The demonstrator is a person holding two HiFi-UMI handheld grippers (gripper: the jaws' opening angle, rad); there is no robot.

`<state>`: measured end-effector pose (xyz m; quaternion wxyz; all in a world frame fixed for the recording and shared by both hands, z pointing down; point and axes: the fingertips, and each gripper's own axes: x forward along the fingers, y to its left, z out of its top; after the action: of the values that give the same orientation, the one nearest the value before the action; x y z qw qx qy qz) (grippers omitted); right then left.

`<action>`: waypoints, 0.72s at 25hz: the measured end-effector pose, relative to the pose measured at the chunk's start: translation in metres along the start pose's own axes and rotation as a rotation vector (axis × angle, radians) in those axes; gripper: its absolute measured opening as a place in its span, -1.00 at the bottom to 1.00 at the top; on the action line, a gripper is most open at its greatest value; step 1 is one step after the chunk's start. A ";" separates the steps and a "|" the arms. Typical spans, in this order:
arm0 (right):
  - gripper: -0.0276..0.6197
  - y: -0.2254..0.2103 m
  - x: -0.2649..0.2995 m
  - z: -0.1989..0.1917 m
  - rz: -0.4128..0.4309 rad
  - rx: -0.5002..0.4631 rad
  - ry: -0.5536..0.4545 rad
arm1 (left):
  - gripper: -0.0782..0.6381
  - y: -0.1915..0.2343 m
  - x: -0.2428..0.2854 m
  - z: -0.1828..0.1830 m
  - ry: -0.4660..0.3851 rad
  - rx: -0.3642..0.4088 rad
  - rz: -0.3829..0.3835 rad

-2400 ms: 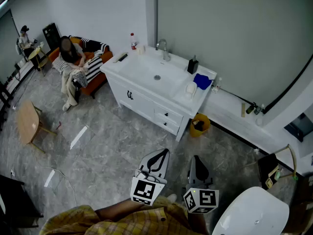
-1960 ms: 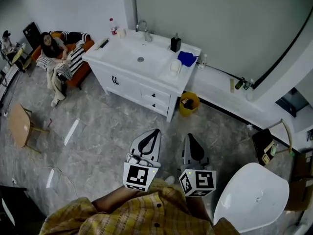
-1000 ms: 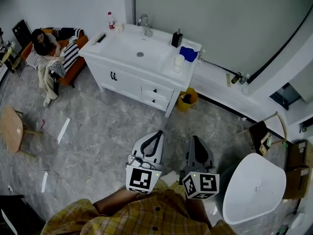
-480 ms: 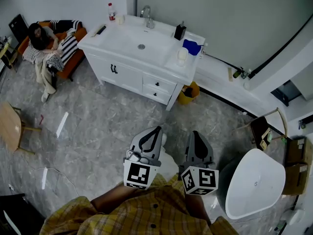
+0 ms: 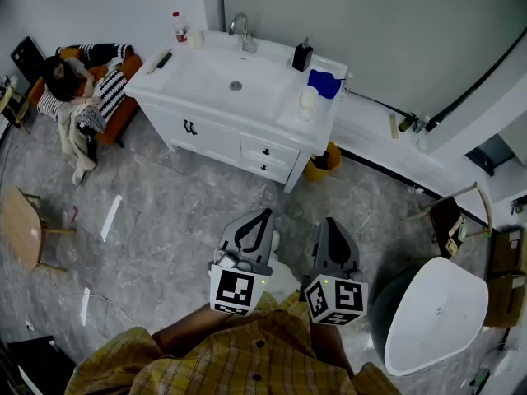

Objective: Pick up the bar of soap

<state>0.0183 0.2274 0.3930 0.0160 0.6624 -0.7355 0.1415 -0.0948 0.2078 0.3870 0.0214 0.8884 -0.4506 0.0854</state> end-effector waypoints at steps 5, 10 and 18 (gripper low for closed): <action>-0.85 -0.018 0.057 0.009 -0.001 0.014 0.032 | -0.75 0.026 0.057 0.006 0.013 -0.003 -0.008; -0.85 -0.040 0.121 0.030 0.016 0.018 0.048 | -0.75 0.050 0.121 0.012 0.044 0.002 -0.004; -0.85 -0.081 0.215 0.065 0.034 -0.007 0.082 | -0.75 0.078 0.223 0.037 0.086 -0.016 0.000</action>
<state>0.0823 -0.0030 0.3914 0.0459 0.6434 -0.7458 0.1663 -0.0239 -0.0205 0.3860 0.0479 0.8836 -0.4501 0.1196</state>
